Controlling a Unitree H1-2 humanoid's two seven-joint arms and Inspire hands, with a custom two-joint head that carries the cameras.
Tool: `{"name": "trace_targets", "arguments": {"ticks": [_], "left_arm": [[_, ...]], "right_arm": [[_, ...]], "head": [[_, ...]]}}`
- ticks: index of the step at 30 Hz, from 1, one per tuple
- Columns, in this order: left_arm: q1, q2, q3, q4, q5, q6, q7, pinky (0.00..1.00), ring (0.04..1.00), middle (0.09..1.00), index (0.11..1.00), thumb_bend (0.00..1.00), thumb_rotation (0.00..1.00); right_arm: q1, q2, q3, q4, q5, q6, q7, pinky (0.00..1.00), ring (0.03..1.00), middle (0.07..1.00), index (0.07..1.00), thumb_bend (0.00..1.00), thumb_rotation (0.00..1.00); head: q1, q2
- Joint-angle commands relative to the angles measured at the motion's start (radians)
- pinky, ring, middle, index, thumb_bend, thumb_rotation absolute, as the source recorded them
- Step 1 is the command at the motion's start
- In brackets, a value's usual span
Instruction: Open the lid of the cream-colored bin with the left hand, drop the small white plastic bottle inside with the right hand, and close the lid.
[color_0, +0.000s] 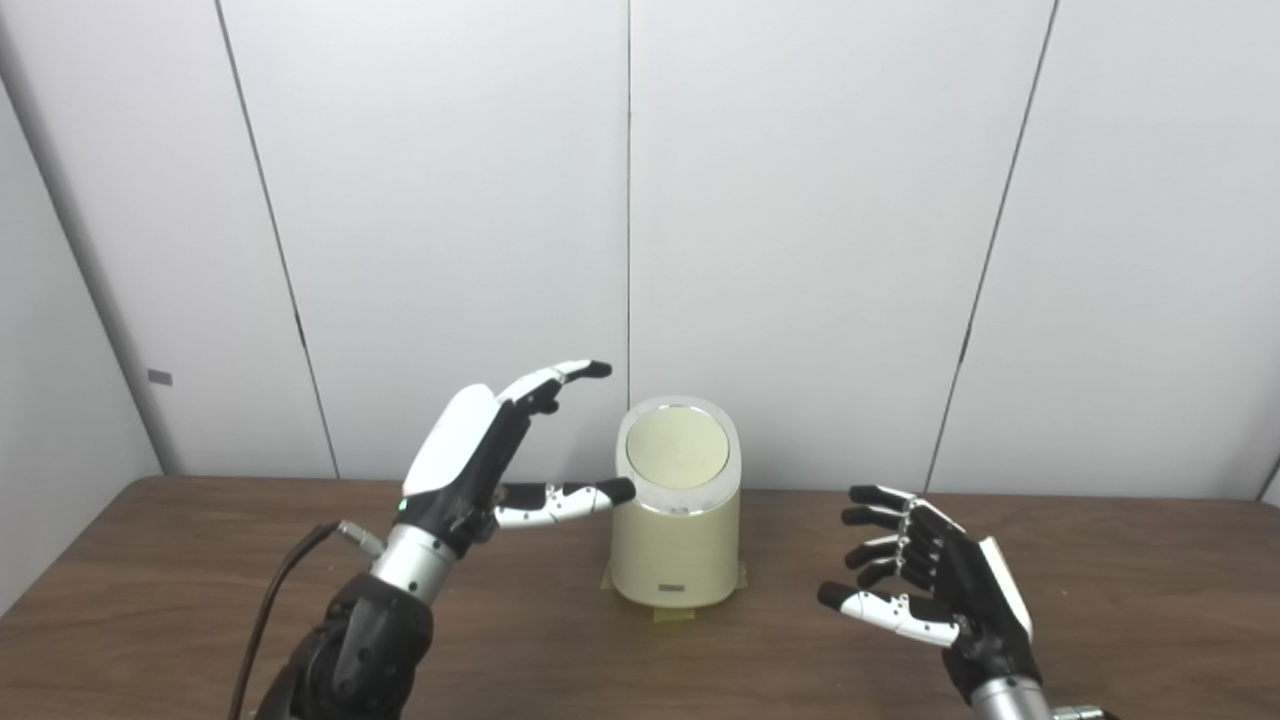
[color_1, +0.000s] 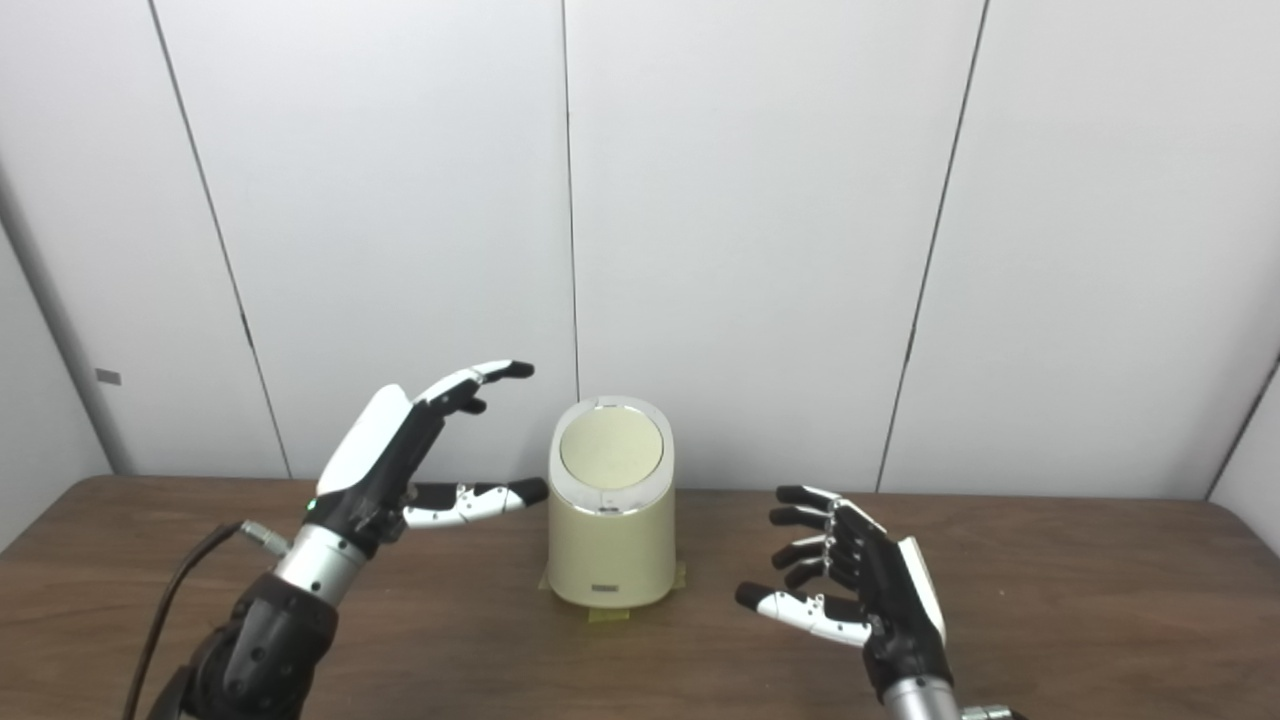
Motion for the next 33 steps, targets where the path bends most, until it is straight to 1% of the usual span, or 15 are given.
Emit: {"name": "trace_targets", "arguments": {"ticks": [1, 2, 3, 4, 6, 7, 9, 12, 14, 18, 21, 23, 25, 28, 33], "left_arm": [[0.006, -0.039, 0.044, -0.066, -0.098, 0.036, 0.035, 0.92, 0.933, 0.885, 0.907, 0.75, 0.38], [0.028, -0.052, 0.062, -0.082, -0.134, 0.053, 0.037, 0.89, 0.921, 0.883, 0.911, 0.75, 0.40], [0.050, -0.065, 0.080, -0.093, -0.170, 0.066, 0.037, 0.89, 0.908, 0.881, 0.916, 0.74, 0.41], [0.067, -0.074, 0.093, -0.100, -0.198, 0.076, 0.037, 0.86, 0.880, 0.871, 0.913, 0.74, 0.40], [0.094, -0.083, 0.110, -0.105, -0.228, 0.089, 0.041, 0.83, 0.855, 0.864, 0.908, 0.73, 0.39], [0.110, -0.087, 0.117, -0.104, -0.238, 0.091, 0.046, 0.80, 0.823, 0.843, 0.897, 0.74, 0.40], [0.131, -0.091, 0.125, -0.101, -0.259, 0.095, 0.052, 0.77, 0.786, 0.809, 0.883, 0.74, 0.40], [0.162, -0.096, 0.132, -0.077, -0.289, 0.081, 0.063, 0.63, 0.743, 0.777, 0.863, 0.72, 0.36], [0.173, -0.096, 0.128, -0.066, -0.288, 0.075, 0.072, 0.59, 0.732, 0.769, 0.845, 0.71, 0.35], [0.174, -0.082, 0.117, -0.026, -0.280, 0.054, 0.077, 0.58, 0.725, 0.764, 0.821, 0.71, 0.32], [0.174, -0.073, 0.103, -0.011, -0.267, 0.056, 0.079, 0.62, 0.732, 0.767, 0.810, 0.70, 0.28], [0.175, -0.069, 0.094, 0.001, -0.266, 0.053, 0.079, 0.65, 0.733, 0.766, 0.809, 0.70, 0.26], [0.174, -0.067, 0.088, 0.009, -0.265, 0.052, 0.083, 0.67, 0.732, 0.761, 0.806, 0.71, 0.28], [0.172, -0.064, 0.090, 0.012, -0.280, 0.051, 0.082, 0.67, 0.736, 0.764, 0.808, 0.70, 0.27], [0.174, -0.058, 0.091, 0.006, -0.300, 0.058, 0.074, 0.63, 0.732, 0.765, 0.807, 0.68, 0.25]], "right_arm": [[-0.022, -0.009, -0.011, -0.011, 0.018, -0.068, -0.009, 0.45, 0.538, 0.692, 0.720, 0.74, 0.18], [-0.018, -0.009, -0.016, -0.006, 0.026, -0.077, -0.008, 0.46, 0.549, 0.696, 0.725, 0.75, 0.19], [-0.013, -0.008, -0.021, -0.001, 0.040, -0.085, -0.007, 0.46, 0.553, 0.697, 0.725, 0.76, 0.19], [-0.011, -0.008, -0.025, 0.006, 0.050, -0.095, -0.006, 0.45, 0.552, 0.701, 0.727, 0.77, 0.20], [-0.009, -0.010, -0.027, 0.016, 0.060, -0.107, -0.004, 0.45, 0.556, 0.706, 0.731, 0.78, 0.21], [-0.008, -0.011, -0.026, 0.014, 0.060, -0.108, -0.004, 0.47, 0.568, 0.708, 0.732, 0.79, 0.22], [-0.006, -0.012, -0.023, 0.007, 0.057, -0.103, -0.005, 0.51, 0.592, 0.705, 0.729, 0.80, 0.23], [-0.003, -0.015, -0.019, 0.000, 0.045, -0.098, -0.008, 0.58, 0.637, 0.718, 0.733, 0.80, 0.23], [-0.001, -0.018, -0.018, -0.001, 0.046, -0.099, -0.005, 0.60, 0.651, 0.734, 0.739, 0.79, 0.22], [0.006, -0.018, -0.020, -0.003, 0.057, -0.097, -0.002, 0.57, 0.681, 0.774, 0.769, 0.80, 0.20], [0.007, -0.020, -0.025, 0.011, 0.059, -0.105, -0.006, 0.58, 0.712, 0.803, 0.785, 0.84, 0.24], [0.010, -0.019, -0.025, 0.006, 0.057, -0.096, -0.007, 0.60, 0.721, 0.811, 0.791, 0.85, 0.25], [0.012, -0.019, -0.024, 0.003, 0.060, -0.087, -0.004, 0.62, 0.734, 0.827, 0.810, 0.83, 0.24], [0.014, -0.017, -0.020, 0.003, 0.058, -0.088, -0.003, 0.61, 0.734, 0.827, 0.816, 0.83, 0.23], [0.021, -0.011, -0.009, -0.010, 0.050, -0.095, -0.001, 0.60, 0.736, 0.827, 0.806, 0.82, 0.24]], "head": [[0.000, 0.000], [0.000, 0.000], [0.000, 0.000], [0.000, 0.000], [0.000, 0.000], [-0.004, 0.004], [-0.008, 0.005], [-0.016, 0.006], [-0.017, 0.009], [-0.013, 0.013], [-0.014, 0.013], [-0.020, 0.014], [-0.034, 0.013], [-0.050, 0.014], [-0.069, 0.018]]}}
